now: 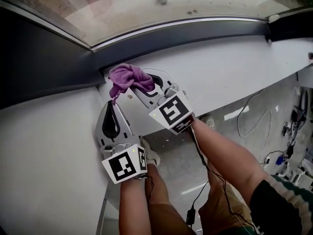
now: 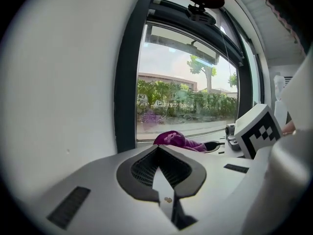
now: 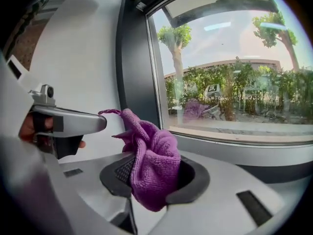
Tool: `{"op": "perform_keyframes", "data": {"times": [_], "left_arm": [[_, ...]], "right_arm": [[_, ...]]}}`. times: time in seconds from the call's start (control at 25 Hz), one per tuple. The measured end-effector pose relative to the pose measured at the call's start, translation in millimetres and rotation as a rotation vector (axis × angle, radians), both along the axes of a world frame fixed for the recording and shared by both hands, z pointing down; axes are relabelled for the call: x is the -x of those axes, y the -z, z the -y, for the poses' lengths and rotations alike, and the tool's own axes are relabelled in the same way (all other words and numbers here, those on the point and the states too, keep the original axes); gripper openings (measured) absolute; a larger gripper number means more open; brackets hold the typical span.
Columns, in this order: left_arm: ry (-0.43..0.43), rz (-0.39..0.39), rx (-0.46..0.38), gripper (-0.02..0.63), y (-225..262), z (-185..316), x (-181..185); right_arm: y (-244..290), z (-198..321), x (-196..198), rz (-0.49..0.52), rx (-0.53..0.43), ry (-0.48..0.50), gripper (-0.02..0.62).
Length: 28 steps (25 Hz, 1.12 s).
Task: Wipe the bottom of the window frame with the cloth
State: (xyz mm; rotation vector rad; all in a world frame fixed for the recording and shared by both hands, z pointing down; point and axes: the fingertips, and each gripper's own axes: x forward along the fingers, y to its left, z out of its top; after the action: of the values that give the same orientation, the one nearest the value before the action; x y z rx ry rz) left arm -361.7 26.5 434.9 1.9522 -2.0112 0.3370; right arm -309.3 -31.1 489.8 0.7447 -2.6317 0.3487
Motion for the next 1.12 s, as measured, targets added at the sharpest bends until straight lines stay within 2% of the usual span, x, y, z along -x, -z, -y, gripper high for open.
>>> {"op": "perform_keyframes", "data": {"times": [0.16, 0.4, 0.52, 0.96, 1.12], "left_arm": [[0.003, -0.001, 0.014, 0.009, -9.3, 3.9, 3.3], [0.018, -0.005, 0.047, 0.009, -18.7, 2.1, 5.4], [0.028, -0.01, 0.06, 0.009, -22.3, -1.7, 8.5], [0.003, 0.027, 0.106, 0.009, -32.8, 4.1, 7.0], [-0.018, 0.045, 0.113, 0.009, -33.4, 8.9, 2.7]], "right_arm": [[-11.1, -0.4, 2.2, 0.003, 0.032, -0.005, 0.144], [-32.5, -7.4, 13.4, -0.083, 0.064, 0.044, 0.144], [-37.4, -6.6, 17.3, -0.092, 0.091, 0.029, 0.146], [-49.7, -5.4, 13.6, -0.25, 0.028, 0.078, 0.144], [-44.4, 0.9, 11.6, -0.259, 0.005, 0.074, 0.144]]}}
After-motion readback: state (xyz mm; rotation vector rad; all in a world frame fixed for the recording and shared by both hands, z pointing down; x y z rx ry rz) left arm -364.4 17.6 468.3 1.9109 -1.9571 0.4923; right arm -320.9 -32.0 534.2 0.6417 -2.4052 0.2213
